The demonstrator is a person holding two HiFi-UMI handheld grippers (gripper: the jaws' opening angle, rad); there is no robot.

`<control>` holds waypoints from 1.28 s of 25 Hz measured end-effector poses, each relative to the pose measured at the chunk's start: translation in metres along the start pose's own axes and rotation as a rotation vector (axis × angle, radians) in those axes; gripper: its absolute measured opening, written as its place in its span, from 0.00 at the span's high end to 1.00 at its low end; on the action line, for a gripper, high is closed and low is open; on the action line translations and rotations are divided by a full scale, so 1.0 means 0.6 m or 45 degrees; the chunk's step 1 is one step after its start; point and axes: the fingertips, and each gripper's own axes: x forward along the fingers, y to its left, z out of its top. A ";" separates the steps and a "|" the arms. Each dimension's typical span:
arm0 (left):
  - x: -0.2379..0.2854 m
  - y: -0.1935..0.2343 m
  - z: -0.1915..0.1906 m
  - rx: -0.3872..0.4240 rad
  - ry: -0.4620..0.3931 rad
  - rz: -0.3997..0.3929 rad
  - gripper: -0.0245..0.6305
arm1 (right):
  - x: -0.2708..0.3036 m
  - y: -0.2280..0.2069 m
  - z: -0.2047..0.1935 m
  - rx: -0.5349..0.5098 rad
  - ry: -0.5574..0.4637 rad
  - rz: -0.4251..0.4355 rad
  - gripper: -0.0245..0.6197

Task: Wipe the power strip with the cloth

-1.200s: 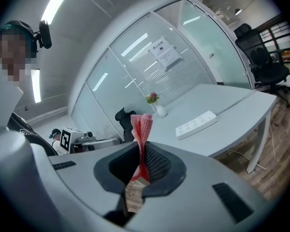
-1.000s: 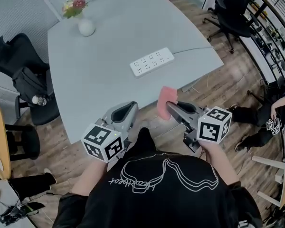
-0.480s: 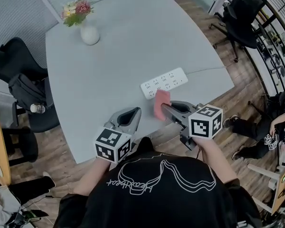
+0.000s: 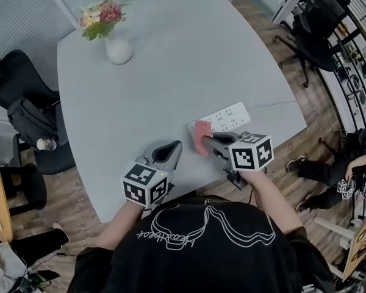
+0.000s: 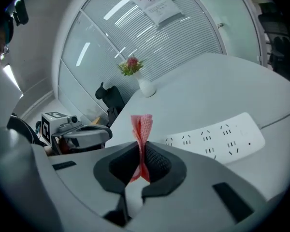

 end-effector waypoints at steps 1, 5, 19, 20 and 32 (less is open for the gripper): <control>0.004 0.006 0.000 -0.013 0.004 0.001 0.94 | 0.007 -0.006 0.000 0.001 0.018 -0.005 0.91; 0.020 0.032 0.000 -0.054 0.013 -0.004 0.94 | 0.039 -0.028 0.002 -0.027 0.081 -0.040 0.91; 0.036 0.056 -0.014 -0.105 0.049 -0.010 0.94 | 0.081 -0.059 -0.026 -0.083 0.257 -0.126 0.91; 0.039 0.056 -0.015 -0.106 0.055 -0.008 0.94 | 0.080 -0.061 -0.025 -0.096 0.264 -0.143 0.91; 0.051 0.067 -0.031 -0.130 0.112 0.007 0.94 | 0.091 -0.074 -0.028 -0.153 0.345 -0.227 0.91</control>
